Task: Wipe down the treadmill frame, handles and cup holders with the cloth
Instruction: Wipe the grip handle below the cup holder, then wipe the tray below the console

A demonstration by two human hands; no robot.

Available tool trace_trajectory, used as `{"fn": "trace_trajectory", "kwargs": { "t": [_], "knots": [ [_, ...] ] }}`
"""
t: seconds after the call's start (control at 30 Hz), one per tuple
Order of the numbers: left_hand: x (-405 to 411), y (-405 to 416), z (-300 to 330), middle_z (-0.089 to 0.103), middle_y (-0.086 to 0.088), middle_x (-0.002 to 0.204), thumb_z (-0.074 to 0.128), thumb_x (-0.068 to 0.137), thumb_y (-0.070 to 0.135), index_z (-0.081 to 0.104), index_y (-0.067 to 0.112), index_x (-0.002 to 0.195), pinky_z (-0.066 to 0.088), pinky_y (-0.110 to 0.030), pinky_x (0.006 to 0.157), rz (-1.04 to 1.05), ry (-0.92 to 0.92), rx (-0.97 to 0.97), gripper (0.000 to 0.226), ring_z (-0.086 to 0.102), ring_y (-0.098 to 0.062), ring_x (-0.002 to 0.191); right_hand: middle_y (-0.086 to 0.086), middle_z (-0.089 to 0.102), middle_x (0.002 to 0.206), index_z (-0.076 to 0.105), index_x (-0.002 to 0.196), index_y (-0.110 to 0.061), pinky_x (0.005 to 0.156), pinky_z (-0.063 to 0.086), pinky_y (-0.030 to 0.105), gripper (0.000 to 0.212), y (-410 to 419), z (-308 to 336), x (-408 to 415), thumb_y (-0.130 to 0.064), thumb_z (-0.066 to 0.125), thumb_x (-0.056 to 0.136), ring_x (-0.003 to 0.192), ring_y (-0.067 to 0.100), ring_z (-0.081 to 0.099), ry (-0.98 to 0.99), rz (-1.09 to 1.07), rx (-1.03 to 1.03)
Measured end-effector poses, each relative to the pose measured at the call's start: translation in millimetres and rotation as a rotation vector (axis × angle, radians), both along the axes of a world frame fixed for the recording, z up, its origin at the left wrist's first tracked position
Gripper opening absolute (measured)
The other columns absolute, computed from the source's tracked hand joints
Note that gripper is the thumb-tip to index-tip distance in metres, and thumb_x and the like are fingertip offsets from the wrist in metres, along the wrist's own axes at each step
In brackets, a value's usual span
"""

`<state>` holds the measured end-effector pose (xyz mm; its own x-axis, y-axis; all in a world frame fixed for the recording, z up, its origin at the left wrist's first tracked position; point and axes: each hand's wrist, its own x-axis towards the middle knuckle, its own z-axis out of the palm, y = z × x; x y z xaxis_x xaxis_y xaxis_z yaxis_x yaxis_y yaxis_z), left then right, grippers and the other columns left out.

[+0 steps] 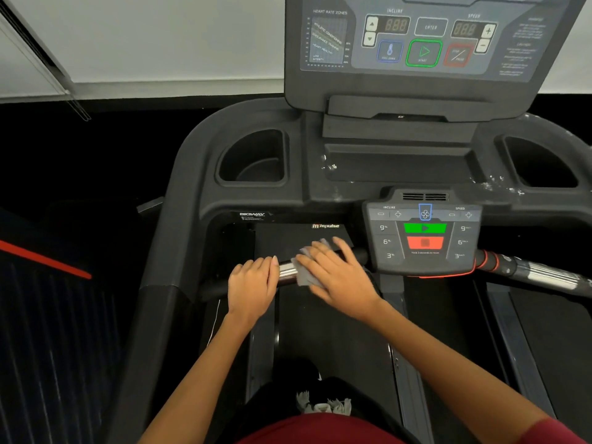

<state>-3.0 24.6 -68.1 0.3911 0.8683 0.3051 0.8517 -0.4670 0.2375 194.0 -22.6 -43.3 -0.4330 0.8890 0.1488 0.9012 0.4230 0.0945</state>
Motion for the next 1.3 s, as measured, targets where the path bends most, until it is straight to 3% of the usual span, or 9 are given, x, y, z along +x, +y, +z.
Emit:
{"fn": "trace_trajectory", "kwargs": {
  "t": [0.17,0.33,0.47,0.63,0.77,1.03,1.1,1.2,1.3],
  "knots": [
    [0.4,-1.2,-0.4,0.061,0.001,0.06,0.033,0.095,0.024,0.064,0.011,0.075,0.046,-0.031,0.049,0.012,-0.011,-0.031,0.039,0.055,-0.014,0.05,0.011,0.064,0.115,0.062,0.119,-0.009,0.12,0.0,0.047,0.047,-3.6,14.3,30.1,-0.038,0.042,0.087,0.113,0.032,0.059,-0.177,-0.183,0.063],
    [0.4,-1.2,-0.3,0.061,0.002,0.061,0.032,0.096,0.025,0.065,0.013,0.076,0.047,-0.031,0.051,0.014,-0.004,-0.049,0.041,0.056,-0.013,0.052,0.015,0.037,0.151,0.042,0.144,-0.01,0.119,-0.002,0.052,0.068,-26.0,9.3,48.6,-0.03,0.066,0.084,0.14,0.031,0.034,-0.321,-0.243,0.084],
    [0.7,-0.6,0.1,0.061,0.002,0.06,0.032,0.097,0.026,0.066,0.013,0.075,0.047,-0.031,0.051,0.027,-0.005,-0.061,0.043,0.055,-0.013,0.052,0.021,0.016,0.157,0.02,0.151,-0.004,0.119,0.004,0.051,0.066,-34.2,0.0,38.8,0.003,0.029,0.086,0.144,0.035,0.023,-0.345,-0.265,0.155],
    [5.8,-1.5,4.7,0.061,0.003,0.057,0.033,0.094,0.026,0.066,0.014,0.069,0.042,-0.027,0.053,0.062,-0.018,-0.081,0.043,0.055,-0.011,0.049,0.027,0.025,0.153,0.03,0.146,0.003,0.116,0.014,0.05,0.072,-27.3,-10.8,16.9,0.014,0.018,0.076,0.143,0.042,0.022,-0.095,-0.395,0.118],
    [8.8,1.4,6.7,0.065,0.002,0.06,0.031,0.093,0.026,0.066,0.016,0.069,0.043,-0.029,0.055,0.061,-0.004,-0.147,0.044,0.059,-0.015,0.051,0.023,0.028,0.153,0.033,0.145,0.004,0.118,0.011,0.051,0.071,-18.2,-8.7,-4.3,0.006,0.031,0.074,0.144,0.041,0.018,0.167,-0.471,0.035],
    [10.5,4.1,15.2,0.07,0.007,0.101,0.015,0.096,0.044,0.06,0.025,0.122,0.036,-0.034,0.09,-0.046,-0.108,-0.352,0.055,0.064,-0.012,0.093,0.011,0.041,0.149,0.047,0.139,-0.005,0.12,0.007,0.04,0.049,1.2,0.4,-52.3,-0.024,0.035,0.096,0.142,0.028,0.029,0.554,-0.427,-0.137],
    [14.4,7.2,22.6,0.069,0.006,0.104,0.022,0.101,0.04,0.061,0.023,0.119,0.03,-0.035,0.102,-0.085,-0.264,-0.537,0.046,0.061,-0.01,0.101,0.003,0.034,0.153,0.04,0.144,-0.013,0.121,0.002,0.03,0.051,8.1,9.8,-59.3,-0.033,0.031,0.099,0.146,0.016,0.02,0.79,-0.428,-0.246],
    [17.2,11.8,54.5,0.07,0.008,0.102,0.027,0.096,0.053,0.062,0.021,0.121,0.044,-0.025,0.097,-0.055,-0.834,-0.969,0.053,0.063,-0.008,0.105,-0.005,0.031,0.154,0.037,0.146,-0.023,0.12,0.011,0.026,0.044,17.8,27.3,-60.2,-0.023,0.043,0.102,0.145,0.006,0.018,1.134,-0.468,-0.354],
    [21.8,17.2,81.1,0.067,0.006,0.108,0.044,0.088,0.041,0.057,0.019,0.12,0.047,-0.017,0.088,-0.21,-0.948,-1.073,0.041,0.062,-0.009,0.107,0.0,0.04,0.135,0.052,0.134,-0.025,0.11,0.029,0.017,0.039,27.3,46.1,-55.5,-0.016,0.054,0.097,0.134,0.013,0.033,1.263,-0.544,-0.256]
  ]
}}
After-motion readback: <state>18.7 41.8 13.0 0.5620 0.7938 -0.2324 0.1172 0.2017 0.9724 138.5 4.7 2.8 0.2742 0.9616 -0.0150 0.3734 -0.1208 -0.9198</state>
